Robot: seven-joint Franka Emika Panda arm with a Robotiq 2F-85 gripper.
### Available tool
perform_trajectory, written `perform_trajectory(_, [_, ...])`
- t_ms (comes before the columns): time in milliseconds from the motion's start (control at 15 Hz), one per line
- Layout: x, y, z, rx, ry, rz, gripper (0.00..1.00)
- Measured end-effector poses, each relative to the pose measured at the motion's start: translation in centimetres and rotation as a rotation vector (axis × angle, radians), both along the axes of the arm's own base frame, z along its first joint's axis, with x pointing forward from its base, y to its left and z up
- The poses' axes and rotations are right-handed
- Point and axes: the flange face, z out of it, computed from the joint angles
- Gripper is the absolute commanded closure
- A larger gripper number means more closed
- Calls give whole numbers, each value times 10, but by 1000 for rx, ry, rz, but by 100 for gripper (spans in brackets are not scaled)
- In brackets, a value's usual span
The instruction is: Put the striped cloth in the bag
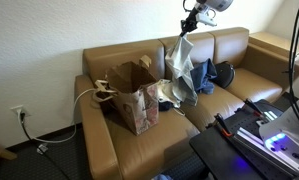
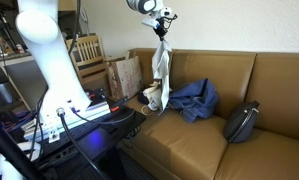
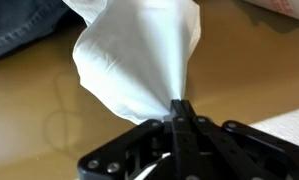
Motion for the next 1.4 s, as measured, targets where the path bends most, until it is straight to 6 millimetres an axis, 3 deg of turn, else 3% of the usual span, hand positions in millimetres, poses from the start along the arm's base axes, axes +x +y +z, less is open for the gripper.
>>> perform_trajectory(133, [9,26,43,6,-108,20,100])
perform_trajectory(333, [3,72,126,37,-270,64,100])
perform_trajectory(667, [-43,142,257,88,-526,152,99])
perform_trajectory(800, [-52,150,273,89,-553,163,100])
perform_trajectory(1000, [-46,153,262,86,-526,180,100])
perform_trajectory(1133, [-44,175,268,119,-553,220,100])
perform_trajectory(1400, [-58,229,304,203,-698,347,100])
